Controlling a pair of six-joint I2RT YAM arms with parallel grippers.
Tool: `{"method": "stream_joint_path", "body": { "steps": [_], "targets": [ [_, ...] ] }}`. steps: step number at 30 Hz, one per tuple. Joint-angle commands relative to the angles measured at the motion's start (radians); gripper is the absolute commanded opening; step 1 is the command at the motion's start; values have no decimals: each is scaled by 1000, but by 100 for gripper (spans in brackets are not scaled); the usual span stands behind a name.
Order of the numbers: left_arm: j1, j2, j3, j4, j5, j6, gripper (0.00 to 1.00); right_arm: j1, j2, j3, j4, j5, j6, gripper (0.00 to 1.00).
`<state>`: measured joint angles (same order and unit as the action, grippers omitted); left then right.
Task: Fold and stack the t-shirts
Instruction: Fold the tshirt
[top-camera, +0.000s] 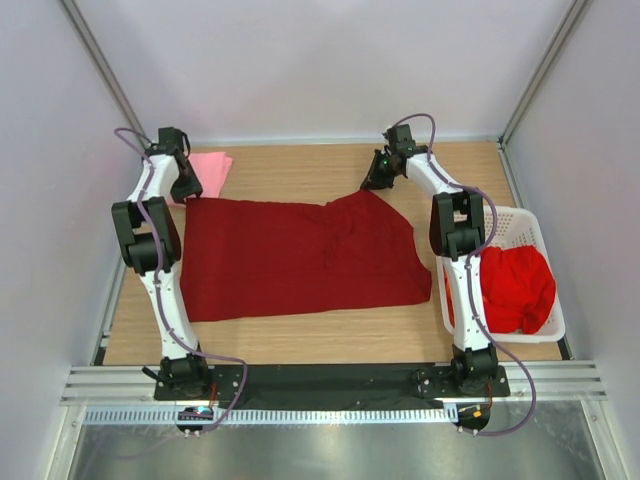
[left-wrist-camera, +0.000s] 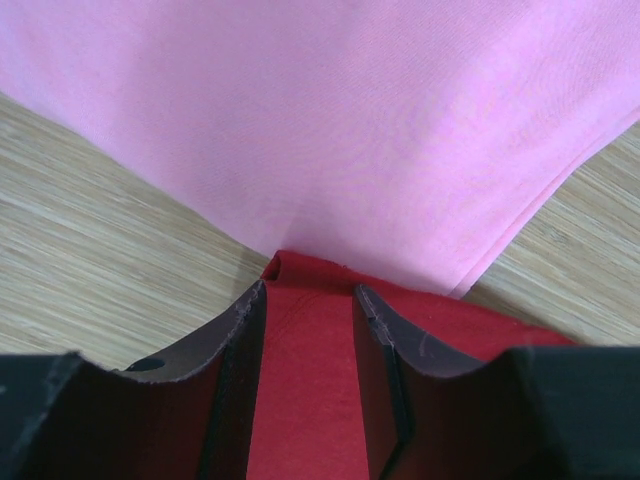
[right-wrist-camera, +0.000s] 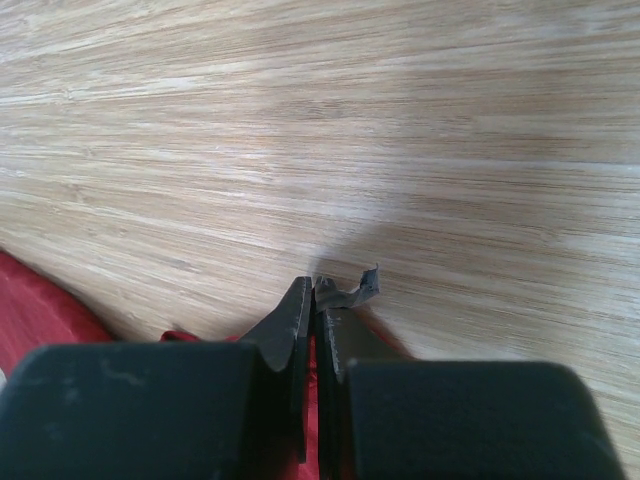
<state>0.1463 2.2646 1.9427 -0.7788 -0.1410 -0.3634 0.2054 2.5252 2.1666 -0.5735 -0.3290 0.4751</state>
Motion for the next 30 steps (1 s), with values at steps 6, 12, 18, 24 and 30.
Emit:
{"method": "stream_joint_path", "body": {
  "steps": [6,12,18,24,30],
  "targets": [
    [6,33,73,19,-9,12,41,0,-48,-1,18,-25,10,1],
    [4,46,87,29,-19,17,32,-1,-48,-1,12,-27,7,1],
    [4,32,76,39,-11,12,12,0,-48,-1,9,-31,8,1],
    [1,-25,35,47,1,-12,0,-3,-59,12,0,-33,17,1],
    [-7,-86,30,3,15,-43,0,-20,-89,32,1,-47,85,1]
  ]
}}
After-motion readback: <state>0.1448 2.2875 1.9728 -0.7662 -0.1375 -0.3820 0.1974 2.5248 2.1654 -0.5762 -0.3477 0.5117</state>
